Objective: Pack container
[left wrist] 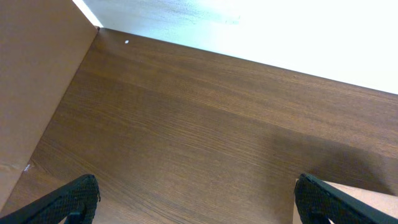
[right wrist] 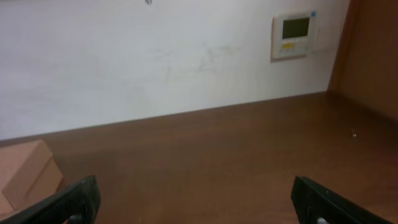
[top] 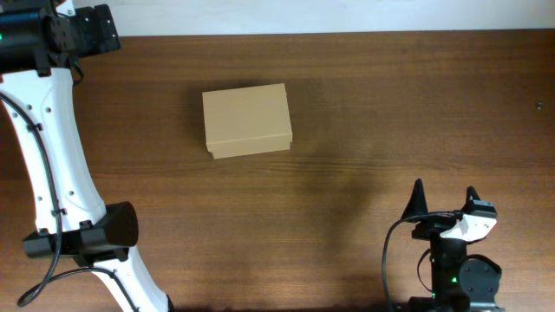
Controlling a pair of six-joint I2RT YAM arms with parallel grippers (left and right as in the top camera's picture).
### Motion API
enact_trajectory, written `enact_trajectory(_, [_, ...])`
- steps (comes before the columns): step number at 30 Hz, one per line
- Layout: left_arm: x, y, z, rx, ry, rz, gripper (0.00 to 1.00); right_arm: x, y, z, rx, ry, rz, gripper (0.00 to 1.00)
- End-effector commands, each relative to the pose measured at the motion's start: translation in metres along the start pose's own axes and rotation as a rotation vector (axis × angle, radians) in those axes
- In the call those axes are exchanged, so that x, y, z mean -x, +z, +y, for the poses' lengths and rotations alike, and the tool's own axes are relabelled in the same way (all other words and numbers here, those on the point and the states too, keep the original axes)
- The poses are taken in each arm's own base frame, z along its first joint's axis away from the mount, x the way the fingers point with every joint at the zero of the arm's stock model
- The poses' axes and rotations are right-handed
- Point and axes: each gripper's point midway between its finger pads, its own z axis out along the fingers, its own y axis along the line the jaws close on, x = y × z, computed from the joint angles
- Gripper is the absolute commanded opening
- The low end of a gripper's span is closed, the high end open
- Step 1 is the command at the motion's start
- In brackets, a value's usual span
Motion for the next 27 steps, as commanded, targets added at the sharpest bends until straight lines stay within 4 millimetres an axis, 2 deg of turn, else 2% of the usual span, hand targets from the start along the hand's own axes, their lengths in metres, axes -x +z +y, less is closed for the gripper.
enact_trajectory(1, [-0.001,0.003,0.003,0.013,0.001,0.007,1.00,-0.028,0.005,-0.004,-0.017,-0.004,0.052,1.00])
enact_trajectory(4, [-0.001,0.003,0.003,0.013,0.001,0.007,1.00,-0.049,0.008,-0.006,-0.020,-0.007,0.092,0.99])
enact_trajectory(27, [-0.001,0.003,0.003,0.013,0.001,0.008,1.00,-0.048,0.009,-0.006,-0.020,-0.006,0.083,0.99])
